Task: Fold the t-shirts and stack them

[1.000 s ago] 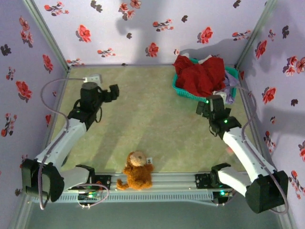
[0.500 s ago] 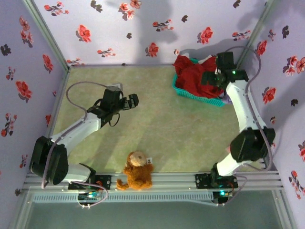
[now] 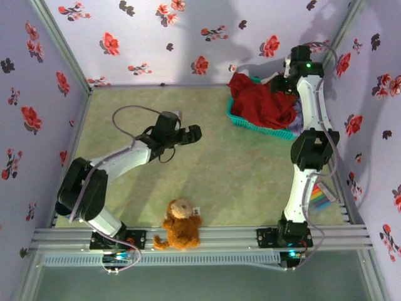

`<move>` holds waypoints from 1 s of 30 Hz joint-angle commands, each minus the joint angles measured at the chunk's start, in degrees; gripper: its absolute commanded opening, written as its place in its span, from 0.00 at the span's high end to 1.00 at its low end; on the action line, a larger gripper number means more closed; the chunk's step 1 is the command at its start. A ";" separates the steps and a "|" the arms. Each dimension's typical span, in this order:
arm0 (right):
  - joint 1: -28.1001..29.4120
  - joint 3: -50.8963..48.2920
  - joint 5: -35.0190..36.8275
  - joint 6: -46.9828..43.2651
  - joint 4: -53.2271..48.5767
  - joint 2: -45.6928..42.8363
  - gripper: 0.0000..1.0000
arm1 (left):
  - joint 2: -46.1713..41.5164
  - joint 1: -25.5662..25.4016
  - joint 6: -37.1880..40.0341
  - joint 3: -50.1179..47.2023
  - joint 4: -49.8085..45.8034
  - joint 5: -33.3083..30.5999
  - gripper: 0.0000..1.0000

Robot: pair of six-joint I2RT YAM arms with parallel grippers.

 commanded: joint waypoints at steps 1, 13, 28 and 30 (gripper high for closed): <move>-0.11 6.89 -2.21 -0.65 -6.83 2.16 0.48 | 3.49 -2.08 -5.09 3.03 6.77 3.06 0.08; -0.81 4.37 -0.23 4.06 -2.85 4.95 0.98 | 20.77 -5.81 -17.63 6.10 33.68 7.83 0.16; -4.50 0.74 4.20 4.85 -13.90 10.70 1.00 | 35.79 -5.92 -26.69 20.86 43.24 13.06 0.13; -4.51 -1.46 3.67 5.21 -14.69 10.70 1.00 | 37.12 -6.02 -26.82 22.73 43.71 13.97 0.13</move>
